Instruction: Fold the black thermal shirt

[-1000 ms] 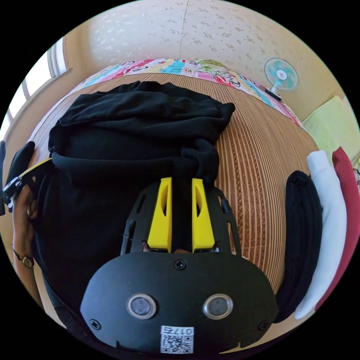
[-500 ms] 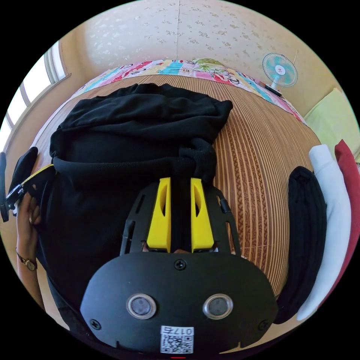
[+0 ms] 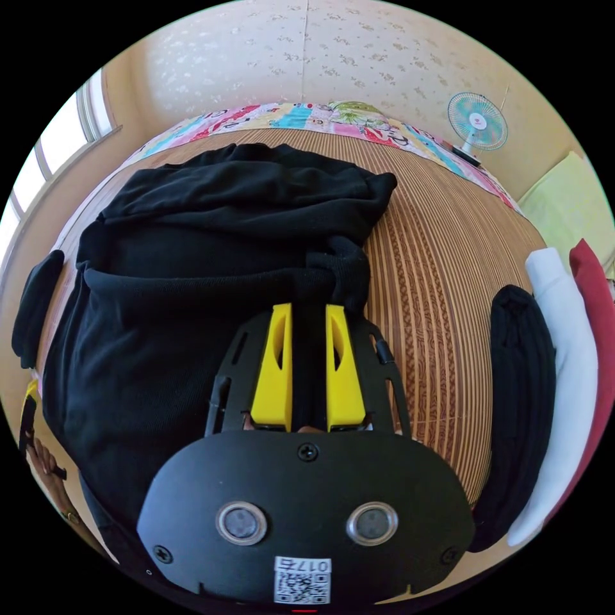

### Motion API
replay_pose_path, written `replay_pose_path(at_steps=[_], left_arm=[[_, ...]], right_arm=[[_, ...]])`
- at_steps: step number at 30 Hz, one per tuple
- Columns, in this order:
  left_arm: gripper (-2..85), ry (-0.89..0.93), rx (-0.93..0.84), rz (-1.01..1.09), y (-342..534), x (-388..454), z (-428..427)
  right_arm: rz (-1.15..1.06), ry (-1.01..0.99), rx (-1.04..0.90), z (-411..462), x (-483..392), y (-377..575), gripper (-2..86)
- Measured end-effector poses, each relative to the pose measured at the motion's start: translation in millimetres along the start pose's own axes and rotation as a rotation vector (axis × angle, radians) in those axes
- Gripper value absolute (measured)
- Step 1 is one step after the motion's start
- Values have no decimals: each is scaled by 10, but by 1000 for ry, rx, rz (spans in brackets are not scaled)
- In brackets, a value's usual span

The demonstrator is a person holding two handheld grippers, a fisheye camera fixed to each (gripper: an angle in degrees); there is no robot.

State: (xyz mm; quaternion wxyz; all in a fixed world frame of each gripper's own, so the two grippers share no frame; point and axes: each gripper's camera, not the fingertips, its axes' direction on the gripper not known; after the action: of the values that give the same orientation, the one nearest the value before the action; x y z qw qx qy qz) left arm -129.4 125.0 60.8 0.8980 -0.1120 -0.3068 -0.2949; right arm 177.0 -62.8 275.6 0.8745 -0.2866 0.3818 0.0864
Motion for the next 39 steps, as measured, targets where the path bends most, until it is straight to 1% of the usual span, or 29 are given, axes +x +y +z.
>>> replay_pose_path(at_steps=[2,4,7,9,11,13,14,17,20,21,23,24,25,26,28,30,31,32,33,34,35,36,38,39], left_arm=[[113,-40,42,44,51,34,-68],[79,-51,-21,85,-20,79,-176],[45,47,-38,68,-23,-12,-403],[41,125,-28,52,37,-123,-550],[39,207,-33,23,109,-250,-683],[39,298,-31,-8,222,-395,-849],[38,313,-32,-14,248,-422,-885],[38,343,-29,-31,318,-482,-1036],[38,361,-32,-29,262,-484,-1147],[39,378,-39,-29,219,-497,-1199],[39,427,-31,-36,167,-549,-1324],[39,474,-20,-48,148,-611,-1423],[39,532,-14,-63,138,-689,-1522],[39,564,-12,-70,137,-728,-1571],[40,702,-10,-81,154,-849,-1764],[39,802,-2,-67,186,-889,-1929],[39,860,1,-64,212,-909,-2045],[39,887,2,-64,223,-918,-2106],[39,954,13,-63,243,-932,-2242],[39,1022,41,-60,252,-938,-2402],[39,1049,59,-58,248,-938,-2486],[39,1080,99,-65,221,-943,-2648],[39,1074,143,-104,121,-941,-2831],[39,1069,145,-136,-6,-914,-2886]], right_arm=[[-8,17,-10,-55,-18,-29,84],[-37,24,-50,-119,-50,-61,77],[-163,97,-157,-368,-141,-51,64],[-135,30,-81,-731,8,178,63],[-32,-123,44,-1240,392,691,80],[27,-227,75,-1505,681,1163,93],[69,-279,67,-1611,840,1488,98],[143,-350,8,-1696,1076,2232,107],[163,-361,-112,-1518,1138,2600,100],[165,-373,-123,-1480,1150,2628,87],[182,-516,-91,-1475,1254,2655,50],[196,-534,-94,-1496,1293,2652,44],[184,-558,-73,-1593,1363,2674,38],[162,-597,-13,-1744,1442,2747,33],[157,-674,43,-1939,1585,2899,27],[152,-840,181,-2197,1774,3093,23],[150,-953,280,-2387,1909,3200,21],[148,-1014,351,-2577,2022,3273,20],[137,-1039,389,-2684,2065,3301,19],[100,-1074,468,-2924,2126,3346,17],[44,-1107,545,-3184,2157,3375,16],[13,-1122,582,-3315,2163,3384,16],[-90,-1119,713,-3775,2133,3378,14],[-95,-1103,733,-3855,2121,3354,13]])
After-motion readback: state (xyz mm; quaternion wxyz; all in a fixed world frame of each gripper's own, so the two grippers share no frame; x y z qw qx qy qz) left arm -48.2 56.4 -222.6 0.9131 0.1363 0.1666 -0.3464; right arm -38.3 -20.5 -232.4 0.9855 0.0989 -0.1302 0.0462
